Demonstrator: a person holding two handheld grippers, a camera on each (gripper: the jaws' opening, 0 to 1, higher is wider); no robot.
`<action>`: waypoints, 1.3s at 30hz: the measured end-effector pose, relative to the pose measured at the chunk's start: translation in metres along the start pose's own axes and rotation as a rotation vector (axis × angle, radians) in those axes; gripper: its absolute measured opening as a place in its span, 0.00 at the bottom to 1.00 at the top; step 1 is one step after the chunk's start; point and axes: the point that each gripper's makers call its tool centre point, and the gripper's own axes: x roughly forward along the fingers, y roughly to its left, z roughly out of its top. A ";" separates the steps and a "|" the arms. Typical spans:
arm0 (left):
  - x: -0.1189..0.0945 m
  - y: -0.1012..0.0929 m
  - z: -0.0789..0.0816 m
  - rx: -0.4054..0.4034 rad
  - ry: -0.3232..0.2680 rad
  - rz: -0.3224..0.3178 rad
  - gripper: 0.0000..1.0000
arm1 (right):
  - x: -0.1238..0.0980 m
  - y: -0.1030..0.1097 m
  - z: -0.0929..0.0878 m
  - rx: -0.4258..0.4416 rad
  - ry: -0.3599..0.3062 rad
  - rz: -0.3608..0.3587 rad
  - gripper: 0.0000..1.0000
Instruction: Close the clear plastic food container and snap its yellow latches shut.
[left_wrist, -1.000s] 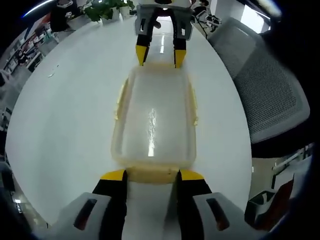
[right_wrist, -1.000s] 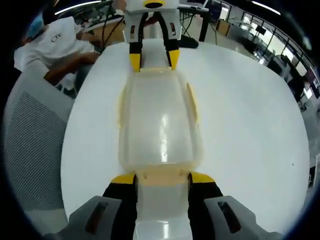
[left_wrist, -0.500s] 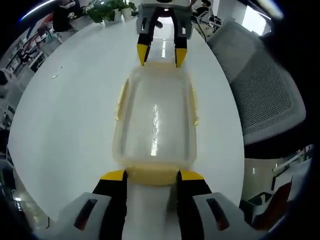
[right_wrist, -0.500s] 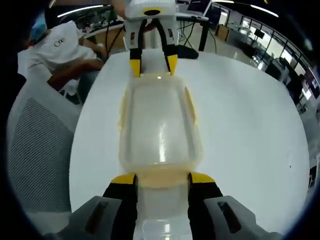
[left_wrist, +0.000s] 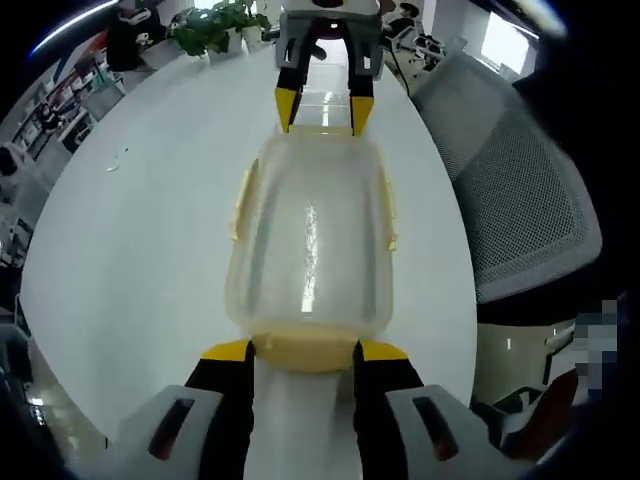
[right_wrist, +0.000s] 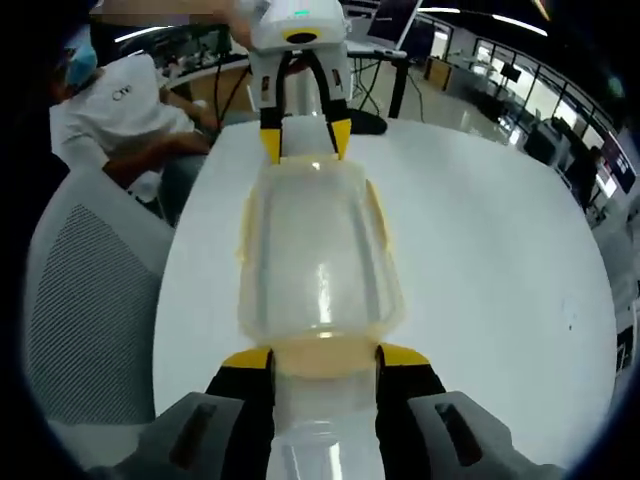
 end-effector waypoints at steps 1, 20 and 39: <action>-0.001 -0.001 0.001 0.001 0.001 0.001 0.37 | -0.002 0.000 0.000 0.002 -0.006 0.001 0.38; -0.011 -0.002 0.016 -0.003 -0.027 0.009 0.37 | -0.025 0.000 0.004 -0.011 -0.050 -0.027 0.38; -0.015 0.001 0.029 -0.019 -0.038 0.029 0.37 | -0.033 -0.008 -0.003 -0.024 -0.056 -0.038 0.38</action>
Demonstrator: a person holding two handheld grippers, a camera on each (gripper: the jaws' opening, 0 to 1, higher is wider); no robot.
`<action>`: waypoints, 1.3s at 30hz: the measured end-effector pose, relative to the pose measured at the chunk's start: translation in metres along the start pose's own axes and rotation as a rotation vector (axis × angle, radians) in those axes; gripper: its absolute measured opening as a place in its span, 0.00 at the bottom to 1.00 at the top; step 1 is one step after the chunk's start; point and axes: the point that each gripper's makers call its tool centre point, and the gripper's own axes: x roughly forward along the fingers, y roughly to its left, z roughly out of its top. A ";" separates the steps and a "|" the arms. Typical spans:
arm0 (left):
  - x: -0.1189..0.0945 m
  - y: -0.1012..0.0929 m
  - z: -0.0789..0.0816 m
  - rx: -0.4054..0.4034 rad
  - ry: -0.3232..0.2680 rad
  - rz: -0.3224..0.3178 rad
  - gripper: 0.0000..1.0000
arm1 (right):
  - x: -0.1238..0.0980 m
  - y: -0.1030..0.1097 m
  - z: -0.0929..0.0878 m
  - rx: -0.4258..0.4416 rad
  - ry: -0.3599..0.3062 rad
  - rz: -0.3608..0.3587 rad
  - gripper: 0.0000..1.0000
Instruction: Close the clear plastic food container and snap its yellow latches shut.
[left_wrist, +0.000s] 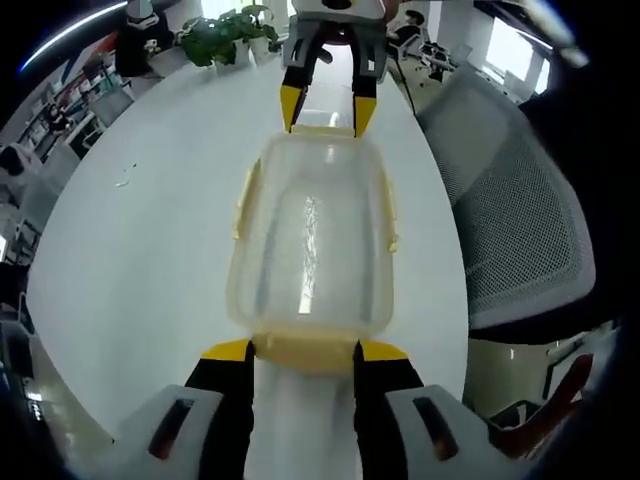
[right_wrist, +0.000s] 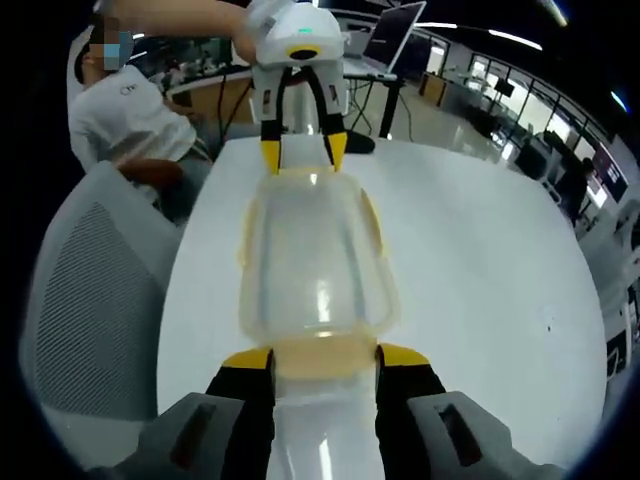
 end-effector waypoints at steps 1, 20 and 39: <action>0.000 -0.001 0.001 -0.001 0.000 0.000 0.37 | 0.000 0.000 0.000 0.000 0.000 0.001 0.38; 0.009 -0.007 0.024 -0.020 -0.007 -0.001 0.37 | -0.017 -0.002 -0.020 -0.015 0.005 0.018 0.38; 0.028 -0.010 0.058 -0.028 -0.008 -0.008 0.37 | -0.038 -0.007 -0.052 -0.019 0.023 0.015 0.38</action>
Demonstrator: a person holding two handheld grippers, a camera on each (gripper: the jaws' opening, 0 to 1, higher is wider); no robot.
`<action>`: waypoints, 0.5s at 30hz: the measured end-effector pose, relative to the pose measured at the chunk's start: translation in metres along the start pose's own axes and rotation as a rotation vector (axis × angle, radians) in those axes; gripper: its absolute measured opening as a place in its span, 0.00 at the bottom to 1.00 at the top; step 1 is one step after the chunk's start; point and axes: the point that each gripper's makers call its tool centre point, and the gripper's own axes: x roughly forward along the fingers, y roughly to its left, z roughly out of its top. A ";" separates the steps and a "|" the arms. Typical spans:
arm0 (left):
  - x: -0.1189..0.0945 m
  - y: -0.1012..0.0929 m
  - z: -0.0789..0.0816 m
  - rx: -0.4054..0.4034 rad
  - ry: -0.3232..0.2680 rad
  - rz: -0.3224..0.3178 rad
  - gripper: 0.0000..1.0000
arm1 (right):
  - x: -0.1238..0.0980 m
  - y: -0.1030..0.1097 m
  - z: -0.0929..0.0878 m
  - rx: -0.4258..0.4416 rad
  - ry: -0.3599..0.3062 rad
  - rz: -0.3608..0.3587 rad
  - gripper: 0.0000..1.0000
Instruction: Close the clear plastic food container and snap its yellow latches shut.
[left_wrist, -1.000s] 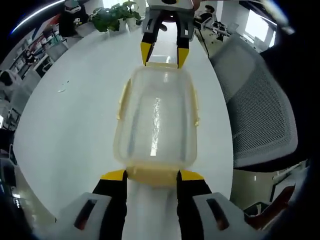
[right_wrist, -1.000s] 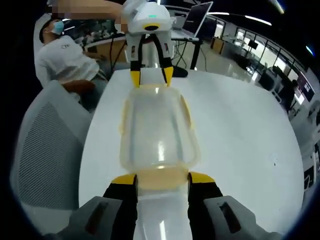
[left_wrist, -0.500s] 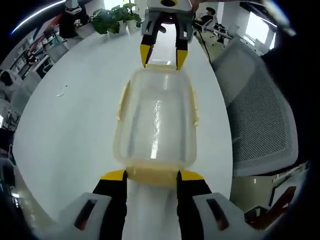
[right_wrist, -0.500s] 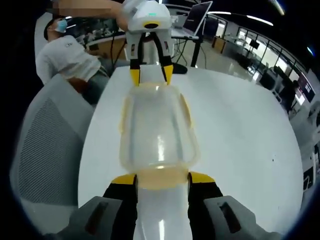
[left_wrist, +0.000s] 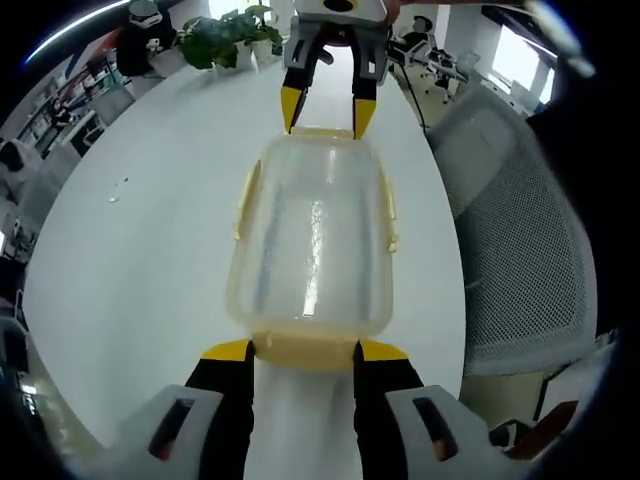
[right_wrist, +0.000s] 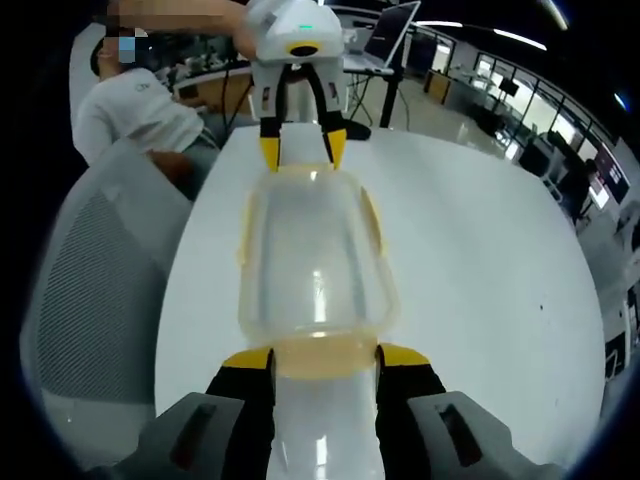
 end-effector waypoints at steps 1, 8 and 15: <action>0.001 0.000 0.003 0.002 -0.001 0.000 0.37 | -0.001 0.000 -0.002 0.000 0.000 0.000 0.38; 0.007 -0.001 0.015 0.002 0.001 -0.001 0.37 | -0.008 -0.003 -0.013 -0.001 0.001 -0.001 0.38; 0.014 -0.005 0.028 -0.003 -0.002 -0.001 0.37 | -0.016 -0.003 -0.027 -0.008 0.006 -0.002 0.38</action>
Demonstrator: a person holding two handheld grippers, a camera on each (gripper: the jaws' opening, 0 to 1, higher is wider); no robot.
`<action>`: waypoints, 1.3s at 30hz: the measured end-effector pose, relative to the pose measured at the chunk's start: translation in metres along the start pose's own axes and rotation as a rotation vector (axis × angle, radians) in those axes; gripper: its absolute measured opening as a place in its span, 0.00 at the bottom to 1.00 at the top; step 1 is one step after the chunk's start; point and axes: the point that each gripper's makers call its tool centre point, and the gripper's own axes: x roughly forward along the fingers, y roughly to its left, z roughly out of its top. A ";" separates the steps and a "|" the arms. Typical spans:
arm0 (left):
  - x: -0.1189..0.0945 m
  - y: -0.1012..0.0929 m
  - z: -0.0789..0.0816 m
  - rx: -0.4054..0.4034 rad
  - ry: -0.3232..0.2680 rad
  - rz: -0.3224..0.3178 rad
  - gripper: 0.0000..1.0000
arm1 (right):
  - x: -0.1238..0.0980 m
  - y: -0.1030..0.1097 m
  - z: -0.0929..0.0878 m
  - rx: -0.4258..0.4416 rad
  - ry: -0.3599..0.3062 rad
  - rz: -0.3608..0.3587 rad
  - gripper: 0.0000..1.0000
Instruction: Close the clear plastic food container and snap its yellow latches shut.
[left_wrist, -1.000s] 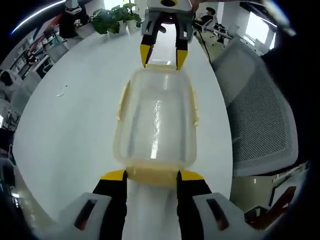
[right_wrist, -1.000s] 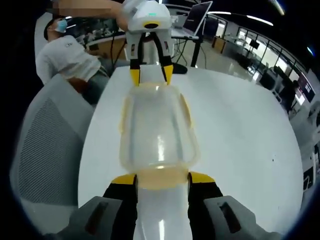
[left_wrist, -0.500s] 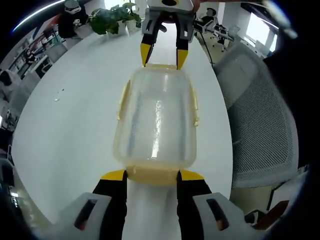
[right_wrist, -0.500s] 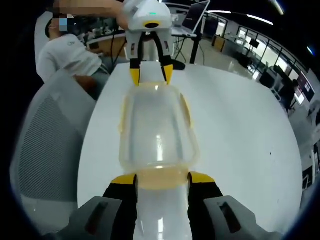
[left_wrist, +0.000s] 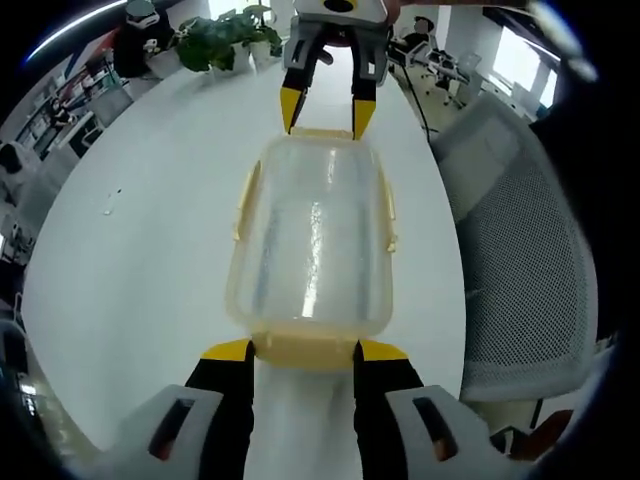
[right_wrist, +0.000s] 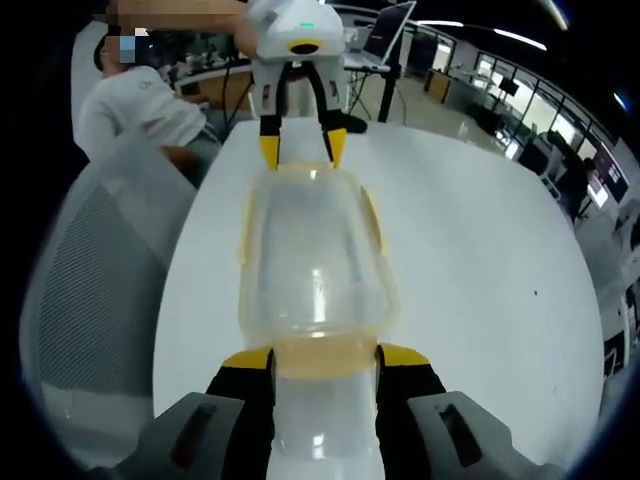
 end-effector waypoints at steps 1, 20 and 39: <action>0.001 0.000 0.001 -0.002 0.000 0.000 0.37 | 0.000 0.000 0.000 0.000 0.000 0.000 0.38; 0.025 0.003 0.040 0.012 0.001 -0.005 0.37 | -0.020 -0.008 -0.040 0.012 0.015 -0.013 0.38; 0.038 0.003 0.060 0.009 0.010 -0.009 0.37 | -0.031 -0.013 -0.064 0.016 -0.003 -0.016 0.38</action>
